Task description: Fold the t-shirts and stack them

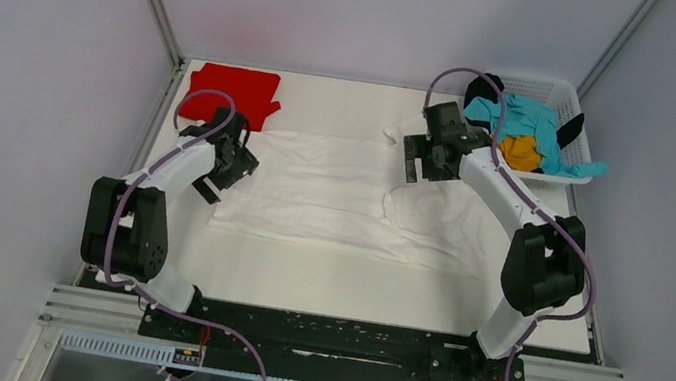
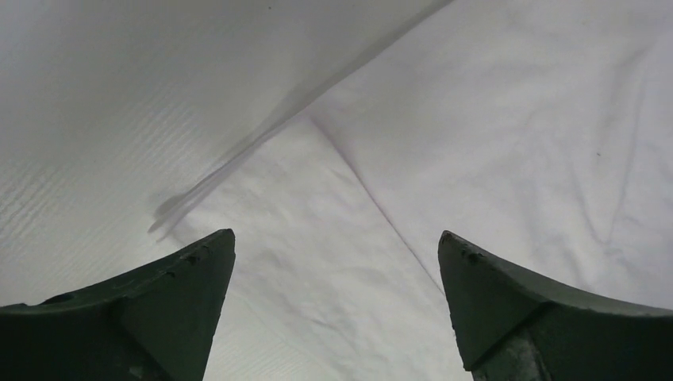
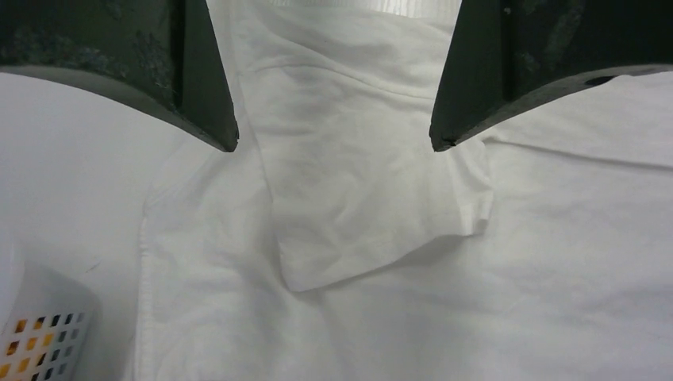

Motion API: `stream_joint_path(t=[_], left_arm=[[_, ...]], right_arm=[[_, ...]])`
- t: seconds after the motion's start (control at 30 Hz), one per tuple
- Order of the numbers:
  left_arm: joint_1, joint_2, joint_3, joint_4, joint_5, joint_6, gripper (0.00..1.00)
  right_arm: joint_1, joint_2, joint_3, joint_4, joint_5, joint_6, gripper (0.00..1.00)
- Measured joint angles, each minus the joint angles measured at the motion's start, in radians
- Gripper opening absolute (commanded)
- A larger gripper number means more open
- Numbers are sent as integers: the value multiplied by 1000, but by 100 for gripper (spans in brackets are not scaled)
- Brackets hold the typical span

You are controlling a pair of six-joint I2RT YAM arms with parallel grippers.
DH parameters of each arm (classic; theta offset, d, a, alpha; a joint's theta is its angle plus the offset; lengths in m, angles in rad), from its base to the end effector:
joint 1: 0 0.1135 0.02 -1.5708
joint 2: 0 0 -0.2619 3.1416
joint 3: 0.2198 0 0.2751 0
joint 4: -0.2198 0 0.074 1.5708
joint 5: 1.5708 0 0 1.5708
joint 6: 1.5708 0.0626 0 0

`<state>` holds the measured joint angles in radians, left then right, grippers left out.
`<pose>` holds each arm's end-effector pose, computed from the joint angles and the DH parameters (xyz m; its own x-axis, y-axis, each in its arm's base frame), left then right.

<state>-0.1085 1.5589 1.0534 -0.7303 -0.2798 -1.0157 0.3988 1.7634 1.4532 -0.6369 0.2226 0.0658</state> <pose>0.3249 -0.0180 0.1711 -0.5066 -0.7664 -0.3949 -0.7906 0.5957 -0.1420 0.3952 0.1515 0.2361 -0.7635 -0.2521 -0.5946 -0.2102 0.9675 -0.1404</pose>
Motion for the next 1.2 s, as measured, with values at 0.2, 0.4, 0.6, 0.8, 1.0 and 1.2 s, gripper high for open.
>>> stream_joint_path(t=[0.2,0.4,0.6,0.8,1.0,1.2], left_arm=[[-8,-38,-15,70,101,20,99],[-51,61,-34,161,212,44,99],[-57,51,-135,252,252,61,99],[-63,-144,-328,284,263,54,99],[-75,-360,-486,247,280,20,99],[-84,-475,-539,143,299,5,99]], right_arm=[[-1,-103,-208,108,-196,125,99],[0,-57,-377,201,-380,243,99],[0,-114,-521,297,-411,303,99],[0,-281,-700,337,-447,357,100],[1,-460,-845,293,-488,398,100],[2,-572,-896,171,-501,405,100]])
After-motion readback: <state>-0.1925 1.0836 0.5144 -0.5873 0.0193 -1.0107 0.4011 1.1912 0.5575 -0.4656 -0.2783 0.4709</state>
